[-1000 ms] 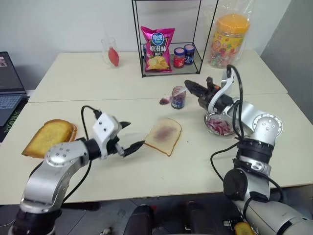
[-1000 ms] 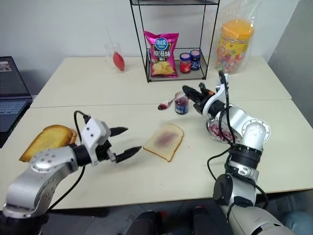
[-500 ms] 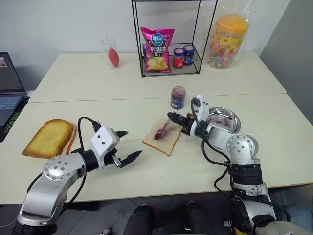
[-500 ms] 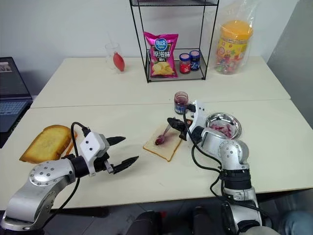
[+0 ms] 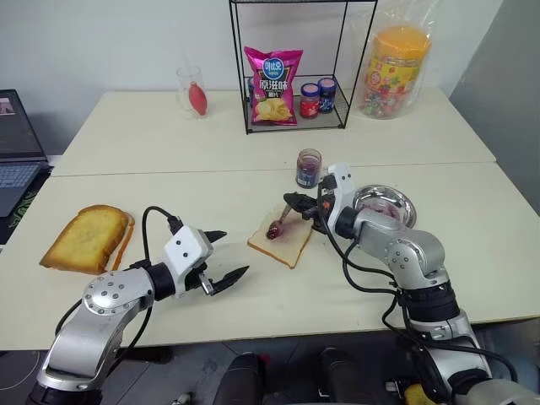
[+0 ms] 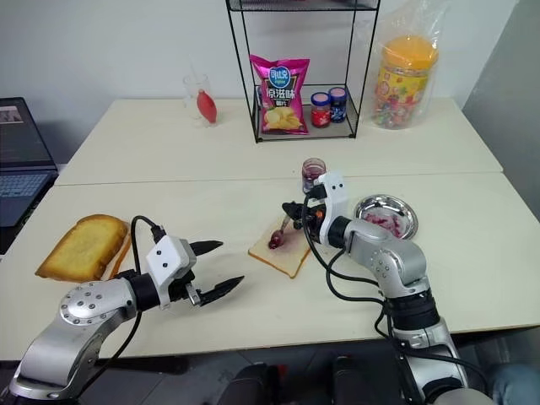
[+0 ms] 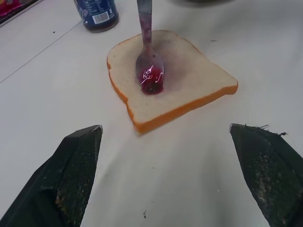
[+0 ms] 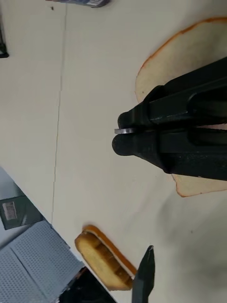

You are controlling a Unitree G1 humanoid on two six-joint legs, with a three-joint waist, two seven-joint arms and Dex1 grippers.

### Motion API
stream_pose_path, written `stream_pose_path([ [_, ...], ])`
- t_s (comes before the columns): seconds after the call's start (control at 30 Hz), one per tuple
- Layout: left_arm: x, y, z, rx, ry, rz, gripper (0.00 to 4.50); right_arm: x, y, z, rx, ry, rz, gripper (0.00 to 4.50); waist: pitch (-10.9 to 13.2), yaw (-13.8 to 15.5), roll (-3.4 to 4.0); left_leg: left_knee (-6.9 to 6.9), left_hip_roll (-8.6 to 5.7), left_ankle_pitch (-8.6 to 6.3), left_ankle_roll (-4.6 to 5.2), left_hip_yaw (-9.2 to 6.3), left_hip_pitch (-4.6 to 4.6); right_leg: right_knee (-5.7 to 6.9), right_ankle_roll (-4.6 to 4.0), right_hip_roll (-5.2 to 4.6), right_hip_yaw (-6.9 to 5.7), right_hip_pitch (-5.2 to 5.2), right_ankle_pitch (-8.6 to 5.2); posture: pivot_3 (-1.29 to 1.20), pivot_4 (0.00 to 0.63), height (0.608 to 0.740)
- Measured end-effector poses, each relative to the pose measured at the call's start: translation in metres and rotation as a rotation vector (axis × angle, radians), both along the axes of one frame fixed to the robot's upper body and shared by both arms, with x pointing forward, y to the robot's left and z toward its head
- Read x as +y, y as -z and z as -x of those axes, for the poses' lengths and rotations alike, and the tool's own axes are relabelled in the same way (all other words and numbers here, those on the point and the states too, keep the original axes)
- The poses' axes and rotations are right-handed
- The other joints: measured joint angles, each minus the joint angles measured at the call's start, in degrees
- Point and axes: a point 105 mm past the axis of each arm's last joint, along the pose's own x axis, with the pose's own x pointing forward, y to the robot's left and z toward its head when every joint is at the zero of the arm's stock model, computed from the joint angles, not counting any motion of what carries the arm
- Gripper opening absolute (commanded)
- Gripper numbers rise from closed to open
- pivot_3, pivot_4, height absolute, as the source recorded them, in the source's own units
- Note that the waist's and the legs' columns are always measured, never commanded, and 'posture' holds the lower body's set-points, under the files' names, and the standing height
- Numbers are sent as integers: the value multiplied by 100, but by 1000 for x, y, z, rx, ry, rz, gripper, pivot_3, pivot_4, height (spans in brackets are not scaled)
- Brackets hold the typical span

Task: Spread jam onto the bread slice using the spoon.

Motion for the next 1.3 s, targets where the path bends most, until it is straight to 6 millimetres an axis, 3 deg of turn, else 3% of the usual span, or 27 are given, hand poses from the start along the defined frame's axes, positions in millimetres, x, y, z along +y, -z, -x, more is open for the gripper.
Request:
stream_pose_path([
  [0.43,-3,3,-1,8,11,-5,4500,-22,-24,3,-189,26,114,13,0,12,0,-3,1,0,0,-1,-1,0,-1,-1,-2,-2,-1,0,150,740],
  [0.67,-1,-4,-6,0,-14,40,4500,-27,-35,4,38,61,-210,13,0,6,-1,-1,3,0,0,-2,0,5,-2,-1,-1,-1,0,0,150,740],
  [0.8,1,-5,-5,7,-15,44,4500,-33,-27,4,179,63,-317,13,0,4,-1,-1,2,0,0,1,0,1,-3,-1,1,0,0,0,150,740],
  [0.97,1,-4,-1,39,0,38,4500,-38,0,-2,309,105,-362,13,0,-1,0,-4,3,0,0,1,0,2,-3,0,0,-2,-1,0,150,740],
  [1.3,-1,-2,7,65,38,7,4500,-18,21,-4,429,83,-443,13,0,-18,0,-4,3,0,0,0,1,3,-3,3,-1,-2,-1,0,150,740],
])
